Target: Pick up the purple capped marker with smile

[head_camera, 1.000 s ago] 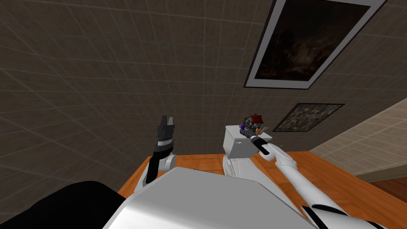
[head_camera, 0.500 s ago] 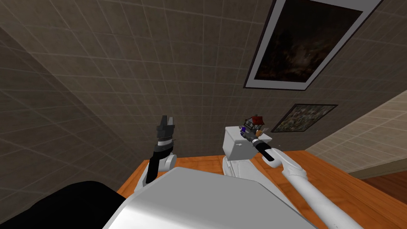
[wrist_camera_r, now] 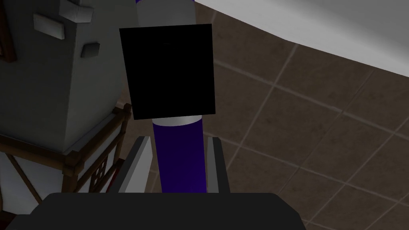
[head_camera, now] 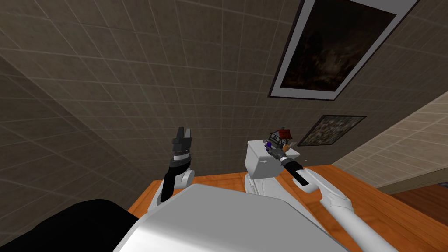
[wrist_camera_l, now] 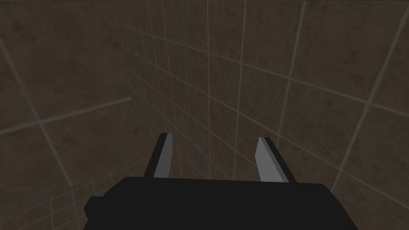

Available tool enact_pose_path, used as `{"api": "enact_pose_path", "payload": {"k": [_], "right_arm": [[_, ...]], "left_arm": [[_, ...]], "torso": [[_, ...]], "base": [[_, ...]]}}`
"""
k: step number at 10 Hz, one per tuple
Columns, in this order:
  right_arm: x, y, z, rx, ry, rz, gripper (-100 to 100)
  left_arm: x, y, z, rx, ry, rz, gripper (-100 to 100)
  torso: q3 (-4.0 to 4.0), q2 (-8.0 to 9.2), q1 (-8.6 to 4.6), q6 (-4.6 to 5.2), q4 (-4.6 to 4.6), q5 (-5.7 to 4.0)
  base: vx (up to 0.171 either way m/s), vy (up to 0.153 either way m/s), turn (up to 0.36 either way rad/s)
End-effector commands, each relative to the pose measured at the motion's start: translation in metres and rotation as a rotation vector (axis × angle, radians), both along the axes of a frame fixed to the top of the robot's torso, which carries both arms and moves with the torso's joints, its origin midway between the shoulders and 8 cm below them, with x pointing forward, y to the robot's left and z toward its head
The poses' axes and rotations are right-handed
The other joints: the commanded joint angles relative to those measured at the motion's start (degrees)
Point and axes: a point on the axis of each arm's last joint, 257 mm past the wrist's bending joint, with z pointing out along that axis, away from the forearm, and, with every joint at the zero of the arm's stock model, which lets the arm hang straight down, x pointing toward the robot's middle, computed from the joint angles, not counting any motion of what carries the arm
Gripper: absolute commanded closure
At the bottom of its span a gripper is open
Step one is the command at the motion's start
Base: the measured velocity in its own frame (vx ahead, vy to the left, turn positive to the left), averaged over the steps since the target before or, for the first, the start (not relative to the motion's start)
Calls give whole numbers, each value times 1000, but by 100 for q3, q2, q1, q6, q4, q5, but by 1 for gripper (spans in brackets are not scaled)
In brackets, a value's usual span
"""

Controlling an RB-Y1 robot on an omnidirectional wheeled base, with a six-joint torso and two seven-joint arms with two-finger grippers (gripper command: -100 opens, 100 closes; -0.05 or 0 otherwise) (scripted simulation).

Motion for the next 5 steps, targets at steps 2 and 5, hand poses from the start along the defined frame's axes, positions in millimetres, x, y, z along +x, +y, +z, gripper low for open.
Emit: {"api": "enact_pose_path", "payload": {"k": [2,5], "right_arm": [[-5,12,6,3,-11,24,100],[-33,13,3,2,6,25,100]], "left_arm": [[0,0,0,0,0,0,0],[0,0,0,0,0,0,0]], "torso": [[8,13,-2,-3,3,-2],[-18,-32,-3,-1,-7,-5]], "base": [[-6,-2,1],[123,9,-76]]}}
